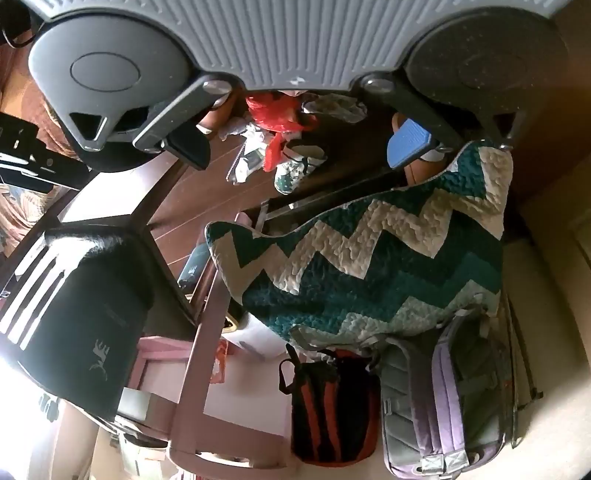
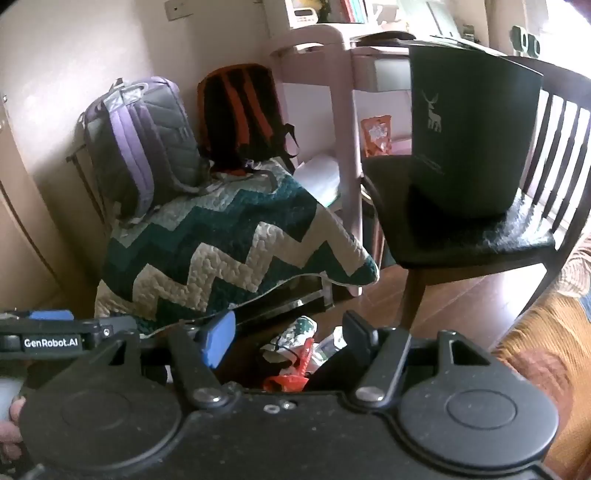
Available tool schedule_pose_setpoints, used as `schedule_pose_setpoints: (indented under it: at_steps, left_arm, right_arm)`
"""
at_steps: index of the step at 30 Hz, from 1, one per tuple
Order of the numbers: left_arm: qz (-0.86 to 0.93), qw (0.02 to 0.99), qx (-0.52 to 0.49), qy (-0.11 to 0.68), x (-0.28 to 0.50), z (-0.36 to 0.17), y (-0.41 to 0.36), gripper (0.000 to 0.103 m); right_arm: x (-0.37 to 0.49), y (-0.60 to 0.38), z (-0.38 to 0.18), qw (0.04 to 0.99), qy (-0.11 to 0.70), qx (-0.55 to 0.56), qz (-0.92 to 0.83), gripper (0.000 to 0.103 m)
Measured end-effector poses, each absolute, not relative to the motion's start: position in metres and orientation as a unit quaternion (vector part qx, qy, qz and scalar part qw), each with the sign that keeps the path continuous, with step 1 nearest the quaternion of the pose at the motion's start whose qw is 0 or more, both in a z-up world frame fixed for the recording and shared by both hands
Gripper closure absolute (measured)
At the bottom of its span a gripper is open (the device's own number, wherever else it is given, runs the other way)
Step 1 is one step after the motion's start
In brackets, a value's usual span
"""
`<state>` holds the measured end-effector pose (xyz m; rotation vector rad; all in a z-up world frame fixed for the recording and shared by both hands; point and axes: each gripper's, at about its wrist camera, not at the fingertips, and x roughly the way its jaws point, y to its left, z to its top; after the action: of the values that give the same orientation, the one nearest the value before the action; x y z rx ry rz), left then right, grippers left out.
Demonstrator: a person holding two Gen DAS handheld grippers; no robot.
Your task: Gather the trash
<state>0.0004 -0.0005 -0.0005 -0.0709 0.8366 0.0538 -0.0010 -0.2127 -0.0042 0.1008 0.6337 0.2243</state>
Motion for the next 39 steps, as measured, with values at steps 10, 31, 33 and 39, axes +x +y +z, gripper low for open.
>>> schedule_pose_setpoints:
  at_steps: [10,31,33,39]
  left_arm:
    - [0.028,0.908,-0.055,0.415,-0.007,0.004,-0.009,0.000]
    - [0.015,0.908,-0.069,0.413,-0.013,0.018,0.000,0.000]
    - [0.013,0.908,-0.070,0.413,-0.012,0.019,0.001,0.000]
    - [0.006,0.909,-0.068,0.412,-0.012,0.019,0.000,0.000]
  right_arm:
    - [-0.001,-0.213,0.004,0.931,0.341,0.046,0.122,0.039]
    - [-0.009,-0.213,0.011,0.936,0.331,0.053,0.112,0.039]
    - [-0.008,-0.214,0.010,0.935,0.334,0.055,0.110,0.039]
    - [-0.010,-0.215,0.011,0.935,0.334,0.052,0.105,0.039]
